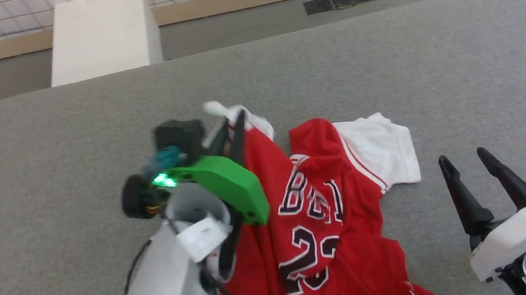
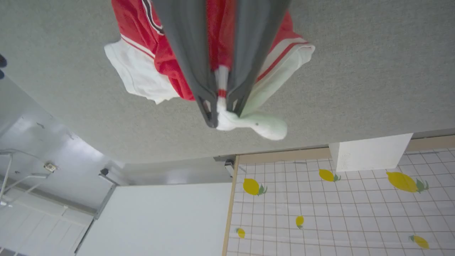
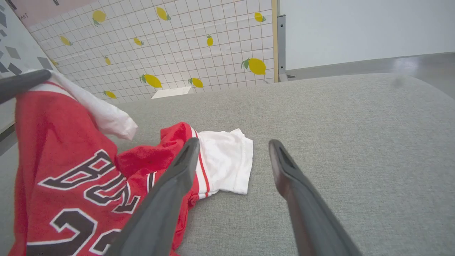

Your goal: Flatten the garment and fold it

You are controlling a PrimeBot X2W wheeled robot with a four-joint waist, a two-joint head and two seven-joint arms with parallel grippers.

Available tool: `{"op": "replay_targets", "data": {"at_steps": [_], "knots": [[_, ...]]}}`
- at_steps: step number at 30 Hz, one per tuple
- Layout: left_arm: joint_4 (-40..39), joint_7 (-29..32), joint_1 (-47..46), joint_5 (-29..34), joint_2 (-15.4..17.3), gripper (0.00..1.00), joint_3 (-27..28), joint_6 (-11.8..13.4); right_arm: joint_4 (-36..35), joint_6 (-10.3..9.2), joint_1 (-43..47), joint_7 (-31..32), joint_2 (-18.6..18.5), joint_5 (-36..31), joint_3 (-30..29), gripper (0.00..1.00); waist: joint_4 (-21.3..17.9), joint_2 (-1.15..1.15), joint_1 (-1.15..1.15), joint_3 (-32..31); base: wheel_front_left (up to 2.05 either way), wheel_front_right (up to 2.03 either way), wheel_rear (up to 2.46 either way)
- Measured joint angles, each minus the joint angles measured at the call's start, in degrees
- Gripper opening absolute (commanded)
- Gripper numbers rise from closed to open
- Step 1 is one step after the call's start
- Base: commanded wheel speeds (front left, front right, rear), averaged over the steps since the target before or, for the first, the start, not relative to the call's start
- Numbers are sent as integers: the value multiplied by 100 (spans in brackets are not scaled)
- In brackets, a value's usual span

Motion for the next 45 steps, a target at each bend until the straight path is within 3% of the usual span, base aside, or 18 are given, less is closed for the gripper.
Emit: {"op": "replay_targets", "data": {"at_steps": [4,10,16,17,18,19,25,31,37,45], "knots": [[-366,-503,384,-119,210,0,501,247,-12,0,2,49,1,-2,-32,100,237,0,0,-42,0,0,0],[-410,-478,1934,-377,653,0,1038,720,-79,0,8,110,1,-10,-60,100,609,0,0,-106,0,0,0],[-112,-370,2793,-740,577,0,1204,914,-155,0,7,178,2,-11,-69,100,936,0,0,-123,0,0,0],[-66,-277,2870,-802,538,24,1193,944,-157,0,7,201,2,-12,-74,100,983,0,0,-122,0,0,0],[-35,-174,2932,-865,523,82,1155,949,-159,0,7,207,2,-12,-71,100,1022,0,0,-122,0,0,0],[-25,-112,2969,-915,512,100,1131,945,-162,0,7,208,2,-12,-71,100,1048,0,0,-121,0,0,0],[-342,145,3000,-1025,655,100,1082,788,-178,0,7,248,3,-20,-67,100,1072,0,0,-82,0,0,0],[-926,174,2649,-254,1626,100,1134,790,-200,0,1,214,4,-18,-66,100,919,0,0,17,0,0,0],[-576,700,1939,-318,2134,100,1134,264,-174,0,-61,153,3,-9,18,100,685,0,0,202,0,0,0],[267,1190,1434,-736,2202,100,1283,110,-187,0,-241,118,2,-52,46,100,296,0,0,546,0,0,0]]}}
